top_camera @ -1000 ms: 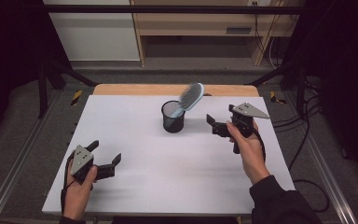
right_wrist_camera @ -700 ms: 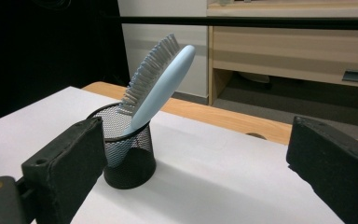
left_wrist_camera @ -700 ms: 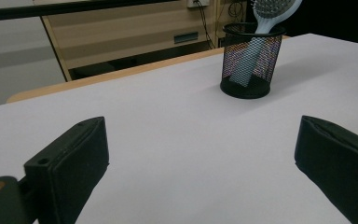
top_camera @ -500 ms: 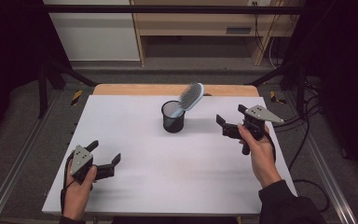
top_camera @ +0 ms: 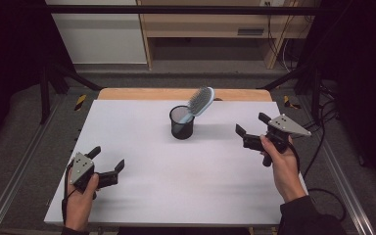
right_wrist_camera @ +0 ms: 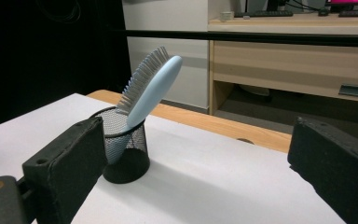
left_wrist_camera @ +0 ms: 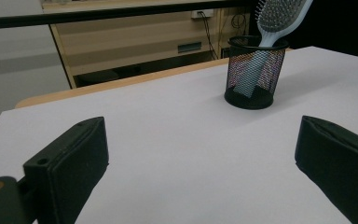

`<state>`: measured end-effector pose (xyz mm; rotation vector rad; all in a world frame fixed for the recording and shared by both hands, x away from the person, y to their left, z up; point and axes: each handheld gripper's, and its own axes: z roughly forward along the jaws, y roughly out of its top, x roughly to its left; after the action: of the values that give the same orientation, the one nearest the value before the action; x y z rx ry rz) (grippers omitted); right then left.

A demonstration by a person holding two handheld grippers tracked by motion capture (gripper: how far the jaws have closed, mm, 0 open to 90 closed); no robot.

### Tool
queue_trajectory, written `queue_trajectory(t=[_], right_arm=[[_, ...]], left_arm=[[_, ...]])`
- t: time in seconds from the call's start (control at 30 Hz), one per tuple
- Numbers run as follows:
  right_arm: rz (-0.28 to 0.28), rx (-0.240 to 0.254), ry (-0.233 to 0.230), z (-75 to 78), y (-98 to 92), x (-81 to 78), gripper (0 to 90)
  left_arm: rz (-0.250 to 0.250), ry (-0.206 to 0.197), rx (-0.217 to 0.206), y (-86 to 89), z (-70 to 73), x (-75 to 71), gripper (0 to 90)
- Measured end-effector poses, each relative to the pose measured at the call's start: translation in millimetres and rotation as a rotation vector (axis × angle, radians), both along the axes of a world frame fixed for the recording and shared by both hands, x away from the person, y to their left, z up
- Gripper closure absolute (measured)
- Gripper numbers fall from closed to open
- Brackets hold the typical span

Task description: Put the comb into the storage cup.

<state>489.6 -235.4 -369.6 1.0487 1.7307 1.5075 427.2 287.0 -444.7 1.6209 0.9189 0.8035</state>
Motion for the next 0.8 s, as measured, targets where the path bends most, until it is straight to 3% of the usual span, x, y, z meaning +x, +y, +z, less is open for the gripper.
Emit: queue_trajectory(t=[0.13, 0.23, 0.37, 0.67, 0.8], right_arm=[[-0.005, -0.005, 0.004, -5.4, -6.5, -7.3, 4.5], [-0.012, -0.001, -0.003, -9.2, -13.3, -12.1, 4.6], [-0.027, 0.006, -0.01, -14.5, -23.8, -18.4, 4.6], [-0.068, 0.013, -0.032, -31.4, -41.5, -41.6, 4.6], [-0.084, 0.026, -0.02, -41.2, -48.1, -49.2, 4.6]], left_arm=[[0.004, -0.014, -0.01, 3.9, 2.2, -1.3, 2.6], [0.013, -0.037, -0.054, 9.9, 5.9, -4.5, 2.6], [0.016, -0.039, -0.078, 13.6, 6.5, -6.6, 2.1], [-0.014, -0.045, -0.061, 7.3, 6.7, -8.1, 1.5], [-0.02, -0.049, -0.061, 6.8, 6.1, -9.1, 1.5]])
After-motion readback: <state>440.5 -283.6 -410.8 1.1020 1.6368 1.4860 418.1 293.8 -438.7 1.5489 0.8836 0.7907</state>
